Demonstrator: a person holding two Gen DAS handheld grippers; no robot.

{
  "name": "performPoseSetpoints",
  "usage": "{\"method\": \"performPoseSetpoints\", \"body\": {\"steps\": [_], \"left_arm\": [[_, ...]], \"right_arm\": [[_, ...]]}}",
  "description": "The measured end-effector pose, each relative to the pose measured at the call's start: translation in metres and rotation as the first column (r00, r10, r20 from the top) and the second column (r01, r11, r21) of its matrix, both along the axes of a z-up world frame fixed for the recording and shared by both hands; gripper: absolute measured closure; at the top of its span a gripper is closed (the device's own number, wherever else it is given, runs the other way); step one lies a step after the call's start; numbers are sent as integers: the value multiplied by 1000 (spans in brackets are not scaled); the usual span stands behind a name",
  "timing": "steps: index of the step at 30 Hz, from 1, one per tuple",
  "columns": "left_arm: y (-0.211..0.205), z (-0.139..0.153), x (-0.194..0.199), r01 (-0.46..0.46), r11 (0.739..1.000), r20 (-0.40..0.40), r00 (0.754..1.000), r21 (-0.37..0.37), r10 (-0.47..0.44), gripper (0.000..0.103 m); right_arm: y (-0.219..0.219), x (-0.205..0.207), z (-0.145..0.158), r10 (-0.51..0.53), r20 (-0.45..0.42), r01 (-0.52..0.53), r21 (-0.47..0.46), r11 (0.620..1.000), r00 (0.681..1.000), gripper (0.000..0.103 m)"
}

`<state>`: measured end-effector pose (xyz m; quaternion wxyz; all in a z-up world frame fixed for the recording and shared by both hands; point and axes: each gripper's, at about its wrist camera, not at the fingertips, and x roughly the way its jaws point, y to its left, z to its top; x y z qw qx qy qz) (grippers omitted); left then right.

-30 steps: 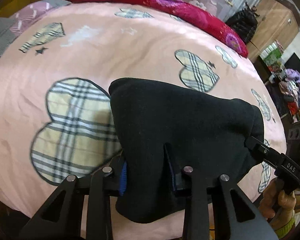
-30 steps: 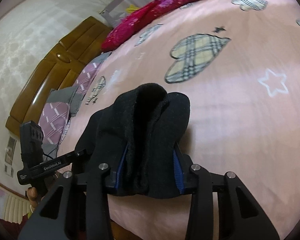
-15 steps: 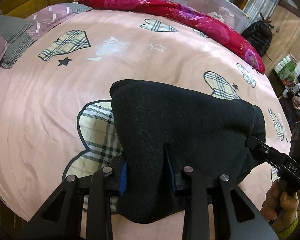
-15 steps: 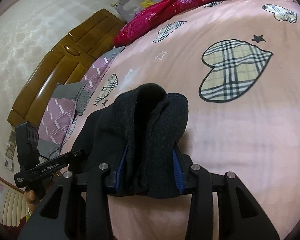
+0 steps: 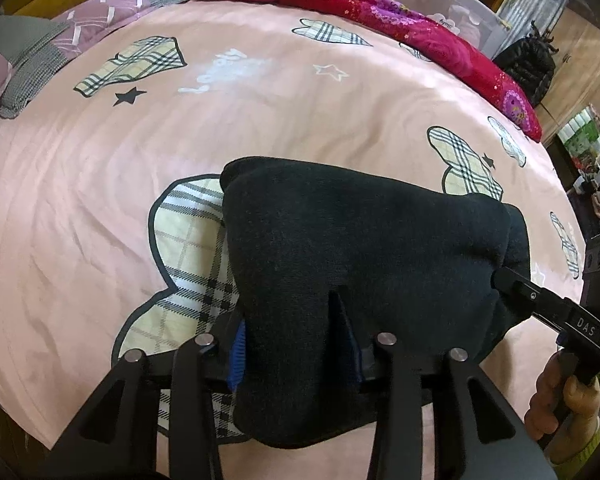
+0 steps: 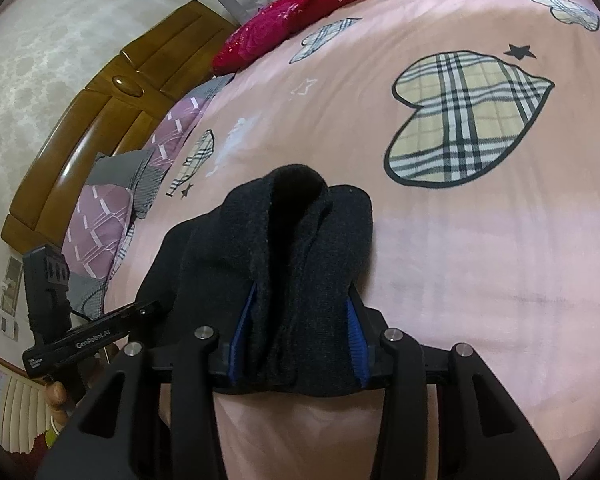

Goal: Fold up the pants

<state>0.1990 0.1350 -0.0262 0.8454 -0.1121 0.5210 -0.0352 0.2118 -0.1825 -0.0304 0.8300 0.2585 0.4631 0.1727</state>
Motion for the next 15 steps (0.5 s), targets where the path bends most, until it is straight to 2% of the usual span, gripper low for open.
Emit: {"method": "performPoseSetpoints", "body": {"steps": [5,7,15], "left_arm": [[1,-5,-1,-2,1000,0,1000,11,2,45],[0,-5,-2,-3,1000,4,1000,20,3,42],[0,0,-13,-7,998,17,1000,59,6,31]], "right_arm": [[-6,1,-11,-20,-12,20,-16,1000,1000,46],[-7,0,-12,-25,-13,25,-16,1000,1000,41],[-5,-7,-2,-20,0,20,-39,999,1000,39]]}}
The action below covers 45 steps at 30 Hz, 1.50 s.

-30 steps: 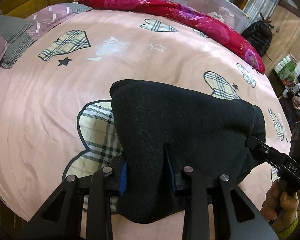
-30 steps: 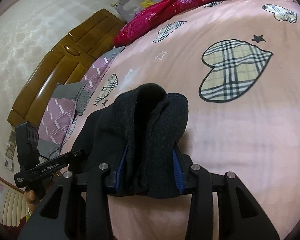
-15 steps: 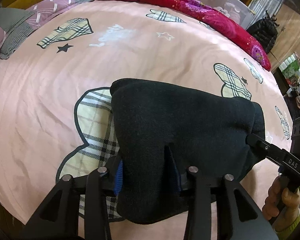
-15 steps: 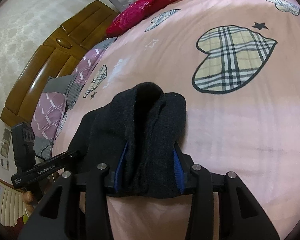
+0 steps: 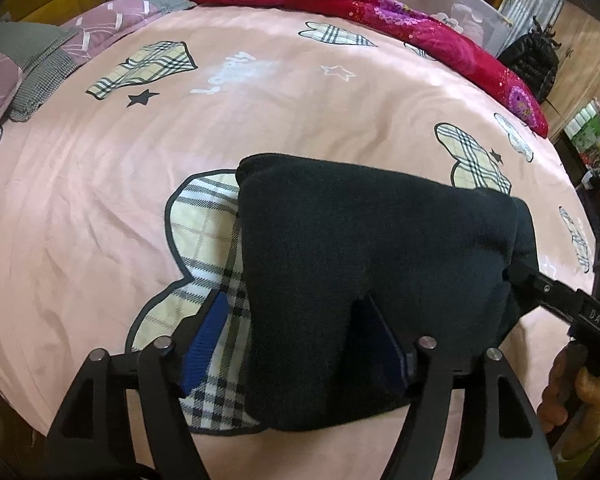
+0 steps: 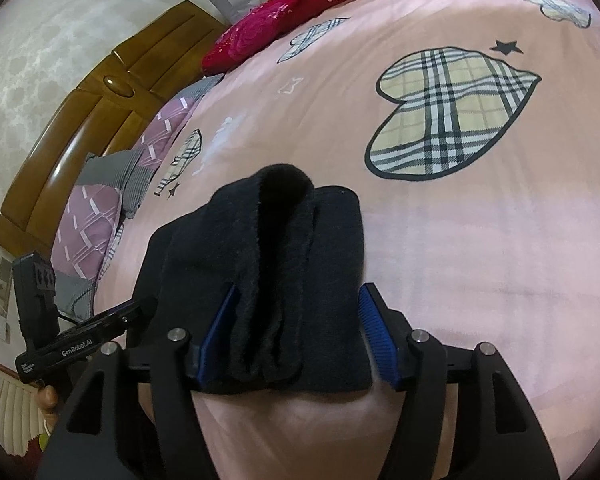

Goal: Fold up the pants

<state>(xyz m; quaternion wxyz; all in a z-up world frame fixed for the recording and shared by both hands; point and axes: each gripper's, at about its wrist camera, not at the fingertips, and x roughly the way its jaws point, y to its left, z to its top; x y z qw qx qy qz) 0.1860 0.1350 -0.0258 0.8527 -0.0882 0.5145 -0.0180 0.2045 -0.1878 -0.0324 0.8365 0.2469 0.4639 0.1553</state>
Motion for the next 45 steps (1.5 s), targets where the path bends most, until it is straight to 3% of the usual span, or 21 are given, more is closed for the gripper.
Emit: {"method": "performPoseSetpoints", "body": {"steps": [11,21,39,45], "left_arm": [[-4,11,-24,-9,999,33,999,44,8,29],[-7,13,-52,-22,999,53,998,41,20,28],[-28,24,-93,-19,984,138,990,178,-6,21],[-30,21,-98,-23,983,144,990,185,-4,21]], "right_arm": [[12,-19,22,18,62,-11,-104,995,998,25],[29,-43,37,93,143,-70,-160,985,985,22],[54,-88,49,181,267,-100,-289,952,946,12],[63,-99,49,202,295,-98,-335,937,934,9]]}}
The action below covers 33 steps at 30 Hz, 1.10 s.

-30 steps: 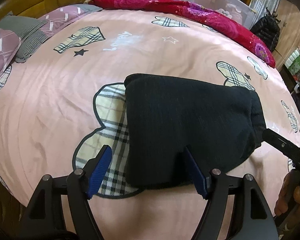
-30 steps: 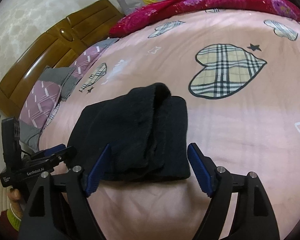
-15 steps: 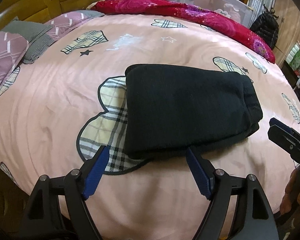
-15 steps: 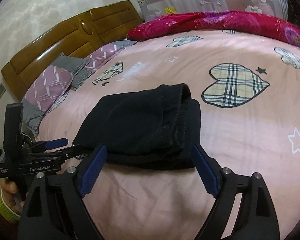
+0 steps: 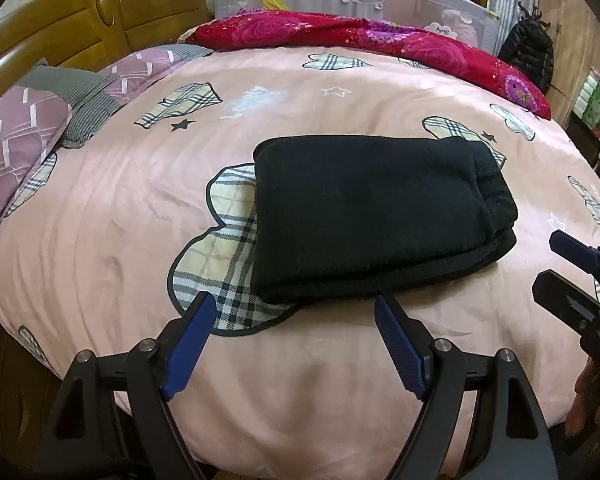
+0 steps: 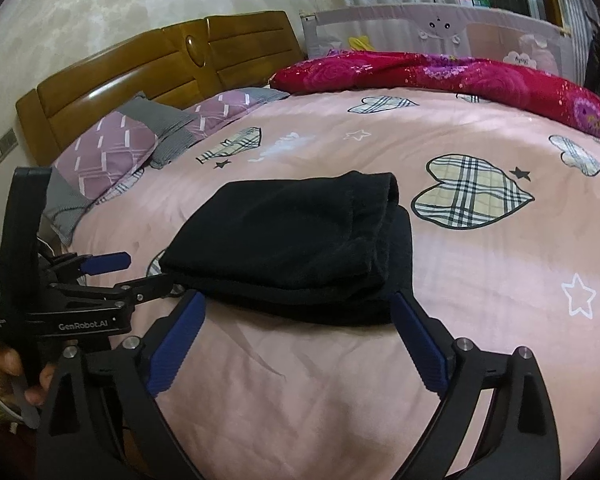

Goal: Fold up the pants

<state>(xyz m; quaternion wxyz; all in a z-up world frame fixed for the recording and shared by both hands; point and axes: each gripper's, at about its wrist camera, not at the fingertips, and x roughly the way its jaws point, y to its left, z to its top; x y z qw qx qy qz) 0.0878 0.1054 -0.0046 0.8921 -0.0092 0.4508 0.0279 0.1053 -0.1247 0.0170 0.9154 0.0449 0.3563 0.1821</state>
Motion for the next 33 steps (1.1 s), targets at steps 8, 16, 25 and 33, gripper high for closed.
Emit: {"method": "performPoseSetpoints", "body": {"steps": [8,16,25,33], "left_arm": [[-1,1,-7,-6,999,41,999,36,5,21],[-1,-9,-9,-6,999,50,999,51,3,21],[5,-19,-6,-17,998,34,999,52,16,20],[5,-23,-8,-8,998,59,998,59,5,20]], "right_arm": [[5,-6,-5,7,4,-7,-9,1000,1000,8],[12,-9,-12,16,6,-16,-29,999,1000,8],[20,-7,-23,18,-8,-18,-29,999,1000,8],[20,-5,-32,7,-3,-7,-18,1000,1000,8]]}}
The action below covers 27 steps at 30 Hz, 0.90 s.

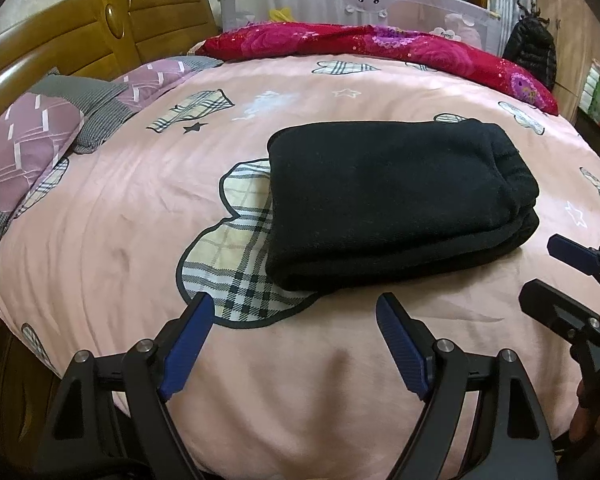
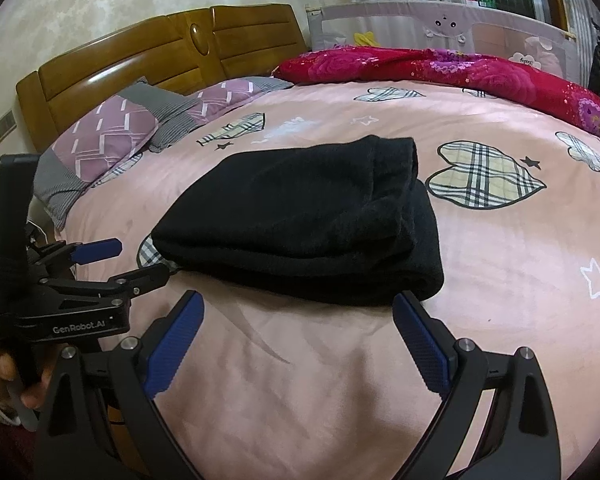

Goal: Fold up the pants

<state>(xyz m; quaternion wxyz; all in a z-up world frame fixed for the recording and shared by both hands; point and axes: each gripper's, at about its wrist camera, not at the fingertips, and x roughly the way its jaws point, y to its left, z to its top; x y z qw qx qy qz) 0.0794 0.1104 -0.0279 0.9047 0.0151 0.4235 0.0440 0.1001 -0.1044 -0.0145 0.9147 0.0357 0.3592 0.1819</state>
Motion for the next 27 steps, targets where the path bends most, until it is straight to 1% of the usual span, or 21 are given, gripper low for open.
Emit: {"method": "performPoseSetpoints", "body": {"steps": [6,27], "left_arm": [[-1,-4,0,8,1000,0,1000,1,-8,19],[2,-9,2,-9,1000,8,1000,1,9,19]], "right_arm": [[3,2,-7,-5,-13,5,3,1000,1000,8],[8,5,-12,-5,-10,6,15,1000,1000,8]]}}
